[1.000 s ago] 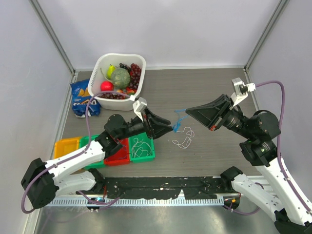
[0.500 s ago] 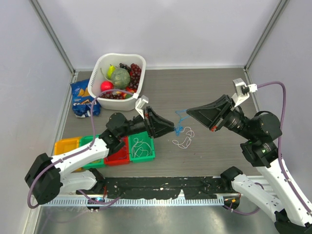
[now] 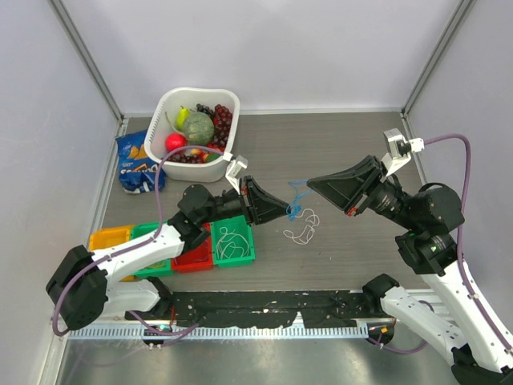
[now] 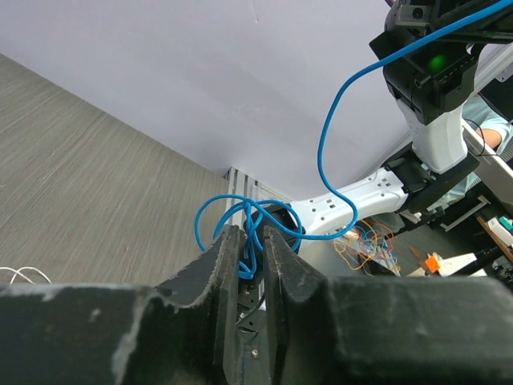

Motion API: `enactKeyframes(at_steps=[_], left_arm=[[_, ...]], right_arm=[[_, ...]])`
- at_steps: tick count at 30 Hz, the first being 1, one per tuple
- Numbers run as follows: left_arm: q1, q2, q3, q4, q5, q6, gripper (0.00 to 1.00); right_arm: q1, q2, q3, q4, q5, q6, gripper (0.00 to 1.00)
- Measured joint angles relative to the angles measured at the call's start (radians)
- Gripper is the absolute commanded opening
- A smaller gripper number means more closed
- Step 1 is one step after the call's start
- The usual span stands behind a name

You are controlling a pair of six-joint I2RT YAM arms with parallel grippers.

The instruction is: Untangle the cables

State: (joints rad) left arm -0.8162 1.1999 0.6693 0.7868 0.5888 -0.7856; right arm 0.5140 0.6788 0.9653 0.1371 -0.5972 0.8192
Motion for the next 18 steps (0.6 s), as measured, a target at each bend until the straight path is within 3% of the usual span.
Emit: enactKeyframes(at_steps=[5,11,18], left_arm=[[0.000,0.005,0.000,0.011,0.000,-0.001,0.10],[0.000,0.008,0.000,0.014,-0.001,-0.001,0.13],[0.000,0.023,0.003,0.018,0.003,-0.010,0.07]], right_arm=[[0.000,0.002,0.000,0.008,0.000,0.000,0.01],[0.000,0.002,0.000,0.013,0.000,0.002,0.01],[0.000,0.002,0.000,0.015,0.000,0.005,0.01]])
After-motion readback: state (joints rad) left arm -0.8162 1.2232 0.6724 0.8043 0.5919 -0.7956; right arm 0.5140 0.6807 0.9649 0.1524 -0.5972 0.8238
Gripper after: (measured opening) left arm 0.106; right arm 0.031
